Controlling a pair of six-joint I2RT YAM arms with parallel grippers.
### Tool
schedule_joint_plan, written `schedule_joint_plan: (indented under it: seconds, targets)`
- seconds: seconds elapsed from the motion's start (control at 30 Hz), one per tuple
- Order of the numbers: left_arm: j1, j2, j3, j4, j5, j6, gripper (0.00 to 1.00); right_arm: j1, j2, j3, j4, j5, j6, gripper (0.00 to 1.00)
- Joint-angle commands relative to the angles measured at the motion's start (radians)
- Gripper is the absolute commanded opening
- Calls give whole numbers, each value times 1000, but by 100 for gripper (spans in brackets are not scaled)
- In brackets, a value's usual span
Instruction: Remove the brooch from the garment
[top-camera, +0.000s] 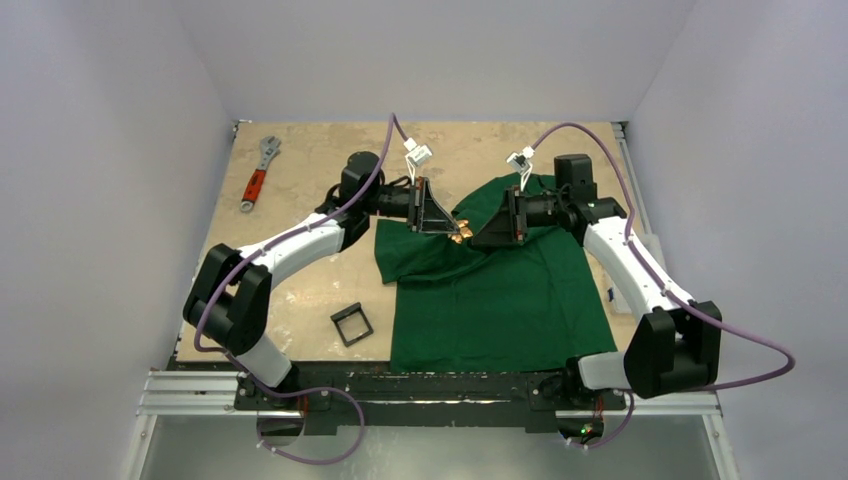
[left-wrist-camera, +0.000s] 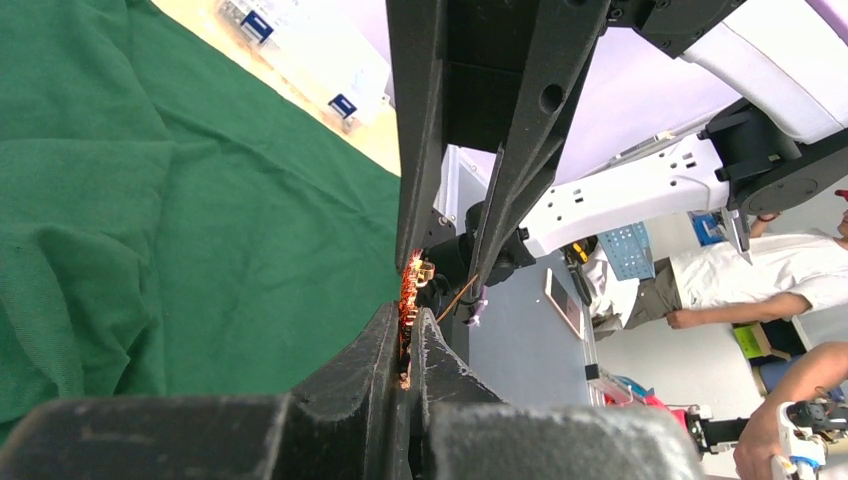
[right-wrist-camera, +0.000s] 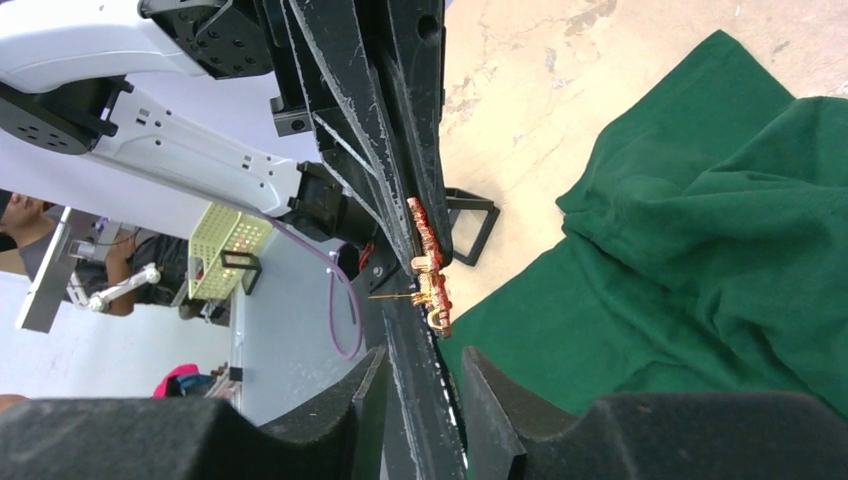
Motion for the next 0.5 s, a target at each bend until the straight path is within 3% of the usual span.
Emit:
schedule_joint_plan:
  seconds: [0.0,0.47]
  targets:
    - [1,-13,-7,51,30,0,0,-6,13,51,16,7,15,38]
    - [-4,-11,-1,31,37,11,0,-4,37,58,57,7,40,38]
